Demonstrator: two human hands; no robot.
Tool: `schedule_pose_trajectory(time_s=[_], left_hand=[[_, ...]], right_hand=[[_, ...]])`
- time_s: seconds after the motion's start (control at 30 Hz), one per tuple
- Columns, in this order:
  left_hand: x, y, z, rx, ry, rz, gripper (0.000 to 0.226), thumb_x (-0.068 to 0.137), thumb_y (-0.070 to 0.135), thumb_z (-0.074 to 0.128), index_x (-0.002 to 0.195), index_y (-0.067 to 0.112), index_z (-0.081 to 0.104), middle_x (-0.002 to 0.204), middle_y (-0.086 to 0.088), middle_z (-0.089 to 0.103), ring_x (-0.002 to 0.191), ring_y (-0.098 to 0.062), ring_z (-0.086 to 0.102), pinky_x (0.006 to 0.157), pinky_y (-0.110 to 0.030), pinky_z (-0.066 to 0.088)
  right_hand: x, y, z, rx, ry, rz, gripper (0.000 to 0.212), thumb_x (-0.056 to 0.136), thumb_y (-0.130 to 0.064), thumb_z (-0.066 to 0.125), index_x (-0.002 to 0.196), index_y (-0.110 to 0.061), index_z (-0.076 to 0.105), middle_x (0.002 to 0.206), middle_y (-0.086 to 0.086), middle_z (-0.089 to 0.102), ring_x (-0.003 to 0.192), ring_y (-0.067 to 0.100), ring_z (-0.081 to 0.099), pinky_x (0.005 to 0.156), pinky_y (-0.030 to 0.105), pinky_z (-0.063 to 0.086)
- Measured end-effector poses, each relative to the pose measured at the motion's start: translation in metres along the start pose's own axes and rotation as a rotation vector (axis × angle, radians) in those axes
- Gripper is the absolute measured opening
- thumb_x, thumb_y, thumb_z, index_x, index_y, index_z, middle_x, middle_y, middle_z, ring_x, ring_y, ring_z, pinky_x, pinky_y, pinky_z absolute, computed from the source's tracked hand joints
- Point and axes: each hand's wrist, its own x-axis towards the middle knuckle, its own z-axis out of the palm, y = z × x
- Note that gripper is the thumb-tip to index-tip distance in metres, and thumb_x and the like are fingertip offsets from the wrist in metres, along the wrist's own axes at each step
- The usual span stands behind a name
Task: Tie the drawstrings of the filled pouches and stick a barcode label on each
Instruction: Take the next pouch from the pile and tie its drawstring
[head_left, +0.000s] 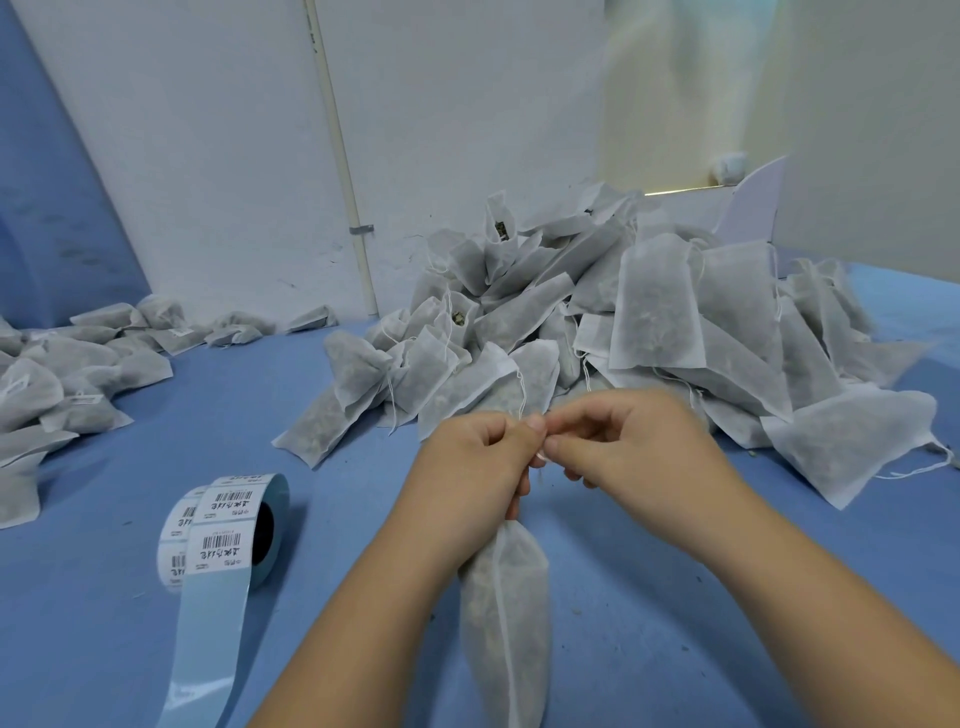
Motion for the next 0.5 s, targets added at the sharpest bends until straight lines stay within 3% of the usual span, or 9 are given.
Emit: schedule_pose_trajectory(time_s=[0.1,0.2,0.3,0.5], left_hand=[[0.0001,0.0003,0.0009,0.012,-0.001,0.016,0.037,0.097,0.036,0.057,0.065,0.017,0.061,0.050,0.007,0.053,0.042,-0.010,0.046,0.046,-0.017,0.038],[0.0001,0.0013,0.0011,0.012,-0.012,0.021,0.038,0.097,0.036,0.056,0.065,0.016,0.060,0.050,0.007,0.053,0.042,-0.010,0.046,0.047,-0.018,0.038],[0.0001,0.0025,-0.0003,-0.007,-0.036,0.015,0.039,0.098,0.037,0.055,0.065,0.016,0.059,0.051,0.007,0.052,0.043,-0.010,0.046,0.052,-0.023,0.041],[-0.0005,0.0015,-0.0010,0.006,-0.074,0.041,0.038,0.097,0.040,0.057,0.066,0.018,0.061,0.049,0.009,0.053,0.043,-0.009,0.046,0.054,-0.025,0.042]], right_hand=[[-0.0022,-0.0012,0.0011,-0.112,0.002,-0.080,0.019,0.084,-0.017,0.070,0.071,-0.029,0.076,0.061,-0.003,0.065,0.051,0.009,0.048,0.048,0.015,0.037],[-0.0016,-0.0022,0.0001,-0.104,-0.040,-0.061,0.021,0.086,-0.015,0.069,0.069,-0.025,0.075,0.062,0.004,0.064,0.052,0.008,0.048,0.050,0.017,0.038],[-0.0007,-0.0034,-0.0028,0.069,-0.098,0.051,0.019,0.086,-0.013,0.068,0.069,-0.020,0.074,0.060,-0.001,0.063,0.054,0.004,0.054,0.053,0.019,0.046],[0.0022,-0.0003,-0.0072,0.338,-0.206,0.279,0.019,0.085,-0.010,0.065,0.067,-0.013,0.069,0.059,-0.001,0.047,0.051,0.011,0.039,0.047,0.022,0.034]])
